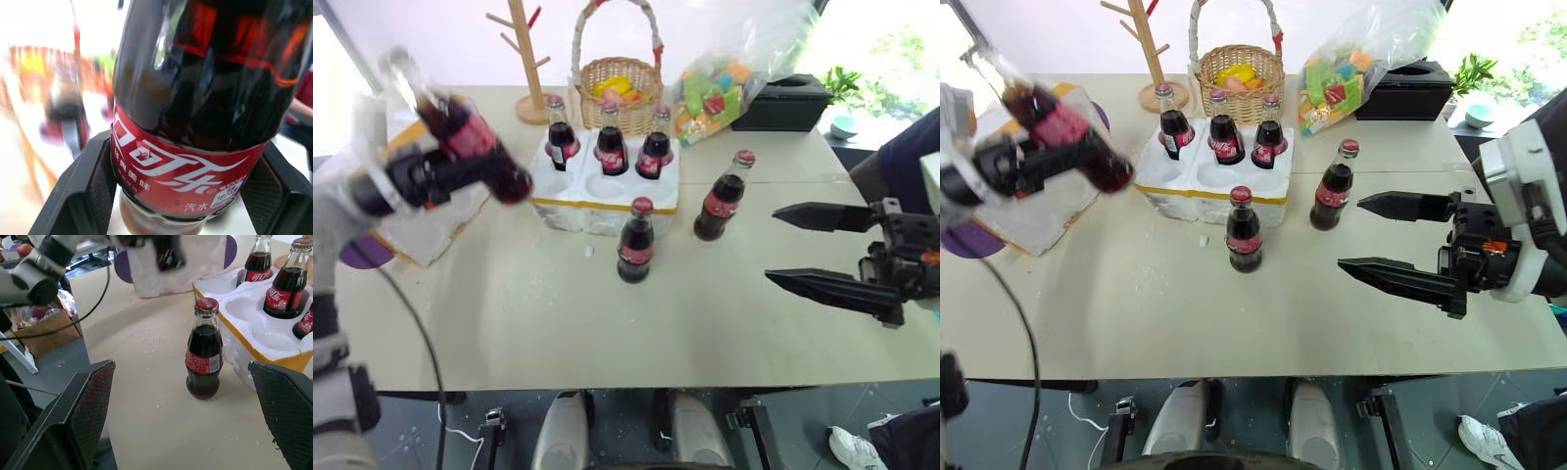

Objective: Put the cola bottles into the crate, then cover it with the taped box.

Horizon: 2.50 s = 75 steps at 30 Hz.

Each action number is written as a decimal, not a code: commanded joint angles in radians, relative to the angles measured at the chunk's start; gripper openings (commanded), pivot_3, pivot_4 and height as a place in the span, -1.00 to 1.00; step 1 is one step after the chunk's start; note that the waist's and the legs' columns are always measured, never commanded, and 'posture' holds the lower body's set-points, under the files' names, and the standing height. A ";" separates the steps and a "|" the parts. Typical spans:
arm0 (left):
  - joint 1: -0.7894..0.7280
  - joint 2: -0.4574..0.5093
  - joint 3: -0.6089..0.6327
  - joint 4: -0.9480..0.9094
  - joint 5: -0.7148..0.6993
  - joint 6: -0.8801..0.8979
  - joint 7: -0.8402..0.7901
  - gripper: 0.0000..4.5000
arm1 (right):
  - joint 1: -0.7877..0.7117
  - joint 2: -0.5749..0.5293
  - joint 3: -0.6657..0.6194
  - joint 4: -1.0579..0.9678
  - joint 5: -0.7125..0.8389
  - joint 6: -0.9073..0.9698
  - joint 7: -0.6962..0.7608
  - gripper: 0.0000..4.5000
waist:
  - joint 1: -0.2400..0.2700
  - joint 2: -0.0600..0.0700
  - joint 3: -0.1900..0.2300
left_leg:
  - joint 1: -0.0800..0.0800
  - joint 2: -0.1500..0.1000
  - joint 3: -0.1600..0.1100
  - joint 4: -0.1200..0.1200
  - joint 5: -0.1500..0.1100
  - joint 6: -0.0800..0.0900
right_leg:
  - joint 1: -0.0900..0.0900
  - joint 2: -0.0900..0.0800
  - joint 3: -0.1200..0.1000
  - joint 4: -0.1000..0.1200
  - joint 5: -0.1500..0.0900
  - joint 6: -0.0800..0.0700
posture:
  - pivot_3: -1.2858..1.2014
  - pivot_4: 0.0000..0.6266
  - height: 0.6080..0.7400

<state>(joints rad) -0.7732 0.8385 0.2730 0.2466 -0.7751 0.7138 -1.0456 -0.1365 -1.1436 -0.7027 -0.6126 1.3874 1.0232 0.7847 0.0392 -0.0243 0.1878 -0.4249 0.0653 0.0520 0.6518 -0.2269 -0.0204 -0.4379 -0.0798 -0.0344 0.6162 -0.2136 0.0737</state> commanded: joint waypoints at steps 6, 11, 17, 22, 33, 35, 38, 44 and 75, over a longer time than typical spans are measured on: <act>-0.293 -0.187 -0.195 0.522 0.312 -0.355 -0.128 0.25 | 0.011 0.042 0.021 -0.045 0.055 -0.055 -0.125 1.00 | -0.003 -0.004 0.002 | -0.003 0.000 0.000 0.000 0.000 0.001 | -0.001 0.000 0.000 -0.002 0.002 0.004 | 0.03 -0.52 1.00; -0.270 -0.230 -0.264 0.595 0.445 -0.506 -0.160 0.25 | 0.029 0.056 0.037 -0.042 0.060 -0.068 -0.170 1.00 | 0.002 -0.006 0.003 | -0.003 0.000 -0.001 -0.001 0.000 0.001 | -0.002 0.000 -0.001 -0.001 0.002 0.005 | 0.03 -0.52 1.00; -0.225 -0.223 -0.275 0.593 0.530 -0.632 -0.146 0.97 | 0.059 0.071 0.099 -0.048 -0.072 -0.106 -0.159 1.00 | -0.001 -0.006 0.003 | -0.003 0.000 -0.001 0.002 0.000 0.001 | -0.001 0.000 0.000 -0.001 0.001 0.003 | 0.03 -0.52 1.00; -0.162 -0.191 -0.182 0.443 0.438 -0.535 -0.161 0.97 | 0.099 0.118 0.229 -0.067 -0.289 -0.196 -0.162 1.00 | -0.004 -0.006 0.003 | -0.002 0.000 -0.001 0.002 0.000 0.001 | -0.001 0.000 0.000 0.001 0.001 0.003 | 0.03 -0.52 1.00; 0.330 0.046 -0.010 -0.460 -0.013 0.062 -0.233 0.97 | 0.001 0.392 0.566 0.042 -0.588 -0.334 -0.248 1.00 | -0.040 -0.003 0.001 | 0.001 0.000 0.000 0.001 0.000 0.001 | 0.001 -0.001 0.002 0.002 0.000 0.004 | 0.03 -0.52 1.00; 0.378 0.047 -0.024 -0.515 -0.009 0.057 -0.206 0.97 | -0.030 0.430 0.618 0.074 -0.634 -0.353 -0.235 1.00 | -0.037 -0.004 0.002 | 0.004 0.000 0.000 0.000 0.000 0.001 | 0.003 0.000 0.002 0.002 0.000 0.003 | 0.03 -0.52 1.00; 0.411 0.038 -0.057 -0.529 0.037 0.009 -0.177 0.97 | -0.092 0.496 0.715 0.118 -0.689 -0.378 -0.204 1.00 | -0.027 -0.003 0.001 | 0.004 0.001 -0.002 0.001 0.001 0.000 | 0.002 0.001 0.000 0.003 0.000 0.002 | 0.03 -0.52 1.00; 0.404 0.044 -0.061 -0.515 0.055 -0.020 -0.158 0.97 | -0.236 0.622 0.849 0.260 -0.789 -0.410 -0.159 1.00 | -0.028 -0.003 0.001 | 0.002 0.001 -0.002 0.000 0.001 0.000 | 0.002 0.001 0.001 0.003 0.000 0.002 | 0.03 -0.52 1.00; 0.465 0.073 0.059 -0.571 -0.039 0.000 -0.080 1.00 | -1.012 0.931 0.811 0.959 -0.940 -0.505 -0.121 0.25 | -0.054 0.001 0.005 | 0.000 0.001 -0.001 -0.003 0.001 -0.001 | -0.007 0.002 0.001 0.013 0.001 0.004 | 0.03 -0.52 1.00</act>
<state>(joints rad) -0.3050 0.9072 0.3020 -0.2893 -0.7916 0.7160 -1.1312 -1.0912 -0.2254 0.1169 0.3379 0.4750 0.5923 0.6493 -0.0152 -0.0233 0.1923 -0.4262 0.0665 0.0512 0.6490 -0.2259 -0.0210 -0.4457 -0.0779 -0.0331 0.6294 -0.2127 0.0780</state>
